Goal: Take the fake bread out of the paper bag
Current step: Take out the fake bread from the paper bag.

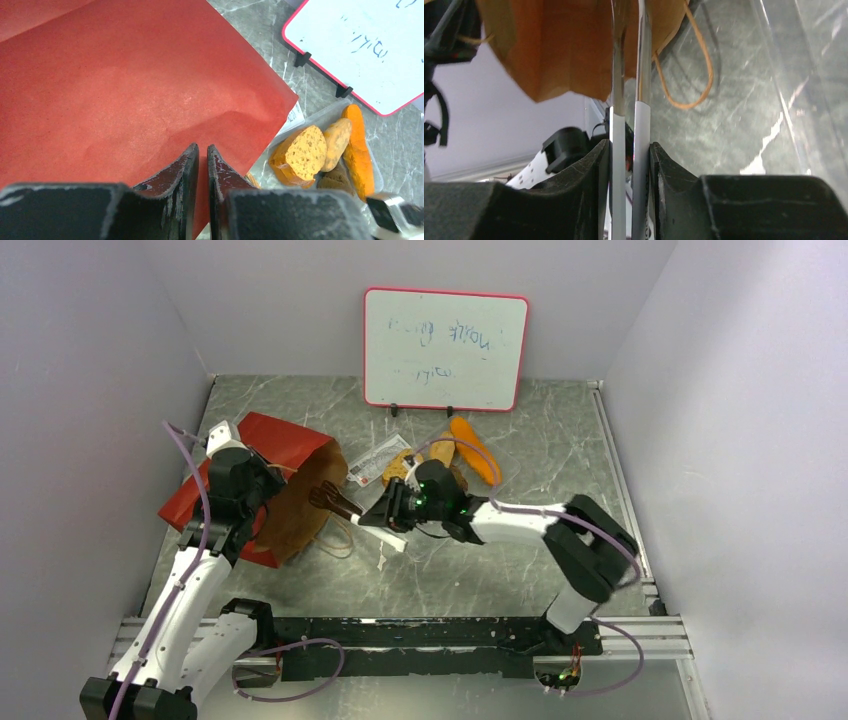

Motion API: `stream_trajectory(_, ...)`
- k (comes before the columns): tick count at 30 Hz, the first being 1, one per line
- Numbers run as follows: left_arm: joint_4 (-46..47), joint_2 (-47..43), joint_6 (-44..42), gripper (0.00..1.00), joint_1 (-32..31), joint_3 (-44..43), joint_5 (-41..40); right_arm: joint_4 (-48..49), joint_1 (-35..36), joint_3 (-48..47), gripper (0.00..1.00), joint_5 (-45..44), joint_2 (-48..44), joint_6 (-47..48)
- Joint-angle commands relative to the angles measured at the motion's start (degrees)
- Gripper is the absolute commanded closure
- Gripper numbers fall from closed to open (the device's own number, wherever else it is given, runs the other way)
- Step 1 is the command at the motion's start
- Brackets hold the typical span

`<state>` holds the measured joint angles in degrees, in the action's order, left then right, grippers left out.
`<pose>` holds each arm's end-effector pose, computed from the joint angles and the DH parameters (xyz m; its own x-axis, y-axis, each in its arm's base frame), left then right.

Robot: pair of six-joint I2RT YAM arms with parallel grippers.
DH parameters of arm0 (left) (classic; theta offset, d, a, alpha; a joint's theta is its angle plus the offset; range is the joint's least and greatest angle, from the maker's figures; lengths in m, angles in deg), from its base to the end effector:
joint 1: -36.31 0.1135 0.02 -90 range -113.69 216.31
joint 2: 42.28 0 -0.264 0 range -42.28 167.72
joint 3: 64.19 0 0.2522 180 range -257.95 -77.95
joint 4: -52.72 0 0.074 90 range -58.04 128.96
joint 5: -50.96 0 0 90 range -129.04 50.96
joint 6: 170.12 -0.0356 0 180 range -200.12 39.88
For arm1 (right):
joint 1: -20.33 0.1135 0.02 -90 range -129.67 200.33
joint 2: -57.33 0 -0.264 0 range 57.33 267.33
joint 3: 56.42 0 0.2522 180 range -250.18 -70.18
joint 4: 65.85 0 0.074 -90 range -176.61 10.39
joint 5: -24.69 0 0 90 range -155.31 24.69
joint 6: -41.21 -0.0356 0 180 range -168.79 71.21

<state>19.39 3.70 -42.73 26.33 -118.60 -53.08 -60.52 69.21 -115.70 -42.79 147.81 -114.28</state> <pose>0.1832 -0.0235 0.2946 -0.3000 -0.5454 -0.7827 -0.2904 0.8337 -0.4696 0.2095 0.2607 0.2002 -0.9584 0.1802 -0.2212 -0.1216 0.4434 0.8880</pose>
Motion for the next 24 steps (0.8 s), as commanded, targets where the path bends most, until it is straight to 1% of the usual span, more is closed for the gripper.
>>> stream_trajectory(1,1.20,-0.41,-1.25,0.93,-0.30,-1.80,2.18,10.62,0.25,-6.06,0.69,1.99,9.89,-1.33)
stream_trajectory(6,1.20,-0.02,-2.08,0.93,-0.31,-1.92,3.04,12.32,0.86,-14.06,0.66,3.63,18.94,-1.38)
stream_trajectory(14,0.06,0.06,-4.41,0.93,-0.31,-2.54,5.32,11.14,1.29,-22.40,0.64,4.04,27.38,-1.81)
stream_trajectory(19,-0.47,-0.86,-4.35,0.93,-0.31,-1.71,6.84,8.44,1.27,-26.46,0.63,3.07,30.86,-0.96)
stream_trajectory(24,-0.83,-1.39,-4.41,0.93,-0.31,-1.47,7.83,5.14,1.46,-29.08,0.63,1.15,32.36,0.45)
